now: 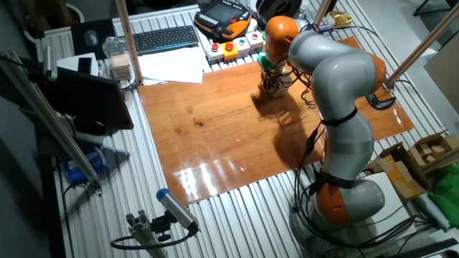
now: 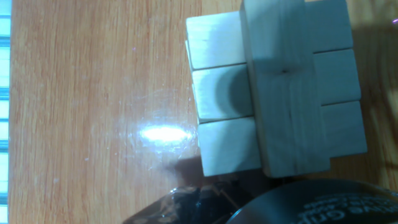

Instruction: Play Jenga

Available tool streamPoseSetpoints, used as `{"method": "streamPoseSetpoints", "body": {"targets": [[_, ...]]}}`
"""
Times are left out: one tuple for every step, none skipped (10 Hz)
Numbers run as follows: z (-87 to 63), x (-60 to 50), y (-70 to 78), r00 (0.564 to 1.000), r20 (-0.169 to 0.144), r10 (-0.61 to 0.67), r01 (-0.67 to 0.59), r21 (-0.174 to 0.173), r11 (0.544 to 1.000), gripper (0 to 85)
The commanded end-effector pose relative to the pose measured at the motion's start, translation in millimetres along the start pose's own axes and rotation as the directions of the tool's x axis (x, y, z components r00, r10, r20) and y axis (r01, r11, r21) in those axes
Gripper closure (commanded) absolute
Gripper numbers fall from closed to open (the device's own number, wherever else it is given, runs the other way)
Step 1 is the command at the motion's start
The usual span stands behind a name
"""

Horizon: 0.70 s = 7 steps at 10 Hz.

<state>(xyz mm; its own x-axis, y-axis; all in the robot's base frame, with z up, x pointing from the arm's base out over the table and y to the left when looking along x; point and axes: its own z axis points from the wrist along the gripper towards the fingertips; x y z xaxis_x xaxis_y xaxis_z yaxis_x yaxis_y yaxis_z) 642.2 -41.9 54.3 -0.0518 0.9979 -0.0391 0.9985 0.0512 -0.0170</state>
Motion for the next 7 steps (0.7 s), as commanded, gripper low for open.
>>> {"method": "streamPoseSetpoints", "body": {"targets": [[0.0, 0.1, 0.0, 1.000, -0.002, -0.001, 0.001, 0.000, 1.000, 84.3], [-0.1, 0.3, 0.0, 1.000, -0.002, -0.002, 0.002, 0.000, 1.000, 84.3], [0.0, 0.5, 0.0, 1.000, -0.003, -0.002, 0.002, -0.002, 1.000, 84.3], [-0.1, 1.2, 0.0, 1.000, -0.003, -0.002, 0.002, -0.002, 1.000, 84.3], [-0.5, 1.6, 0.0, 1.000, -0.003, -0.002, 0.002, -0.002, 1.000, 84.3], [-0.8, 2.1, 0.0, 1.000, -0.001, -0.002, 0.002, -0.002, 1.000, 84.3], [-0.7, 2.5, 0.0, 1.000, -0.001, -0.002, 0.002, -0.002, 1.000, 84.3]]}}
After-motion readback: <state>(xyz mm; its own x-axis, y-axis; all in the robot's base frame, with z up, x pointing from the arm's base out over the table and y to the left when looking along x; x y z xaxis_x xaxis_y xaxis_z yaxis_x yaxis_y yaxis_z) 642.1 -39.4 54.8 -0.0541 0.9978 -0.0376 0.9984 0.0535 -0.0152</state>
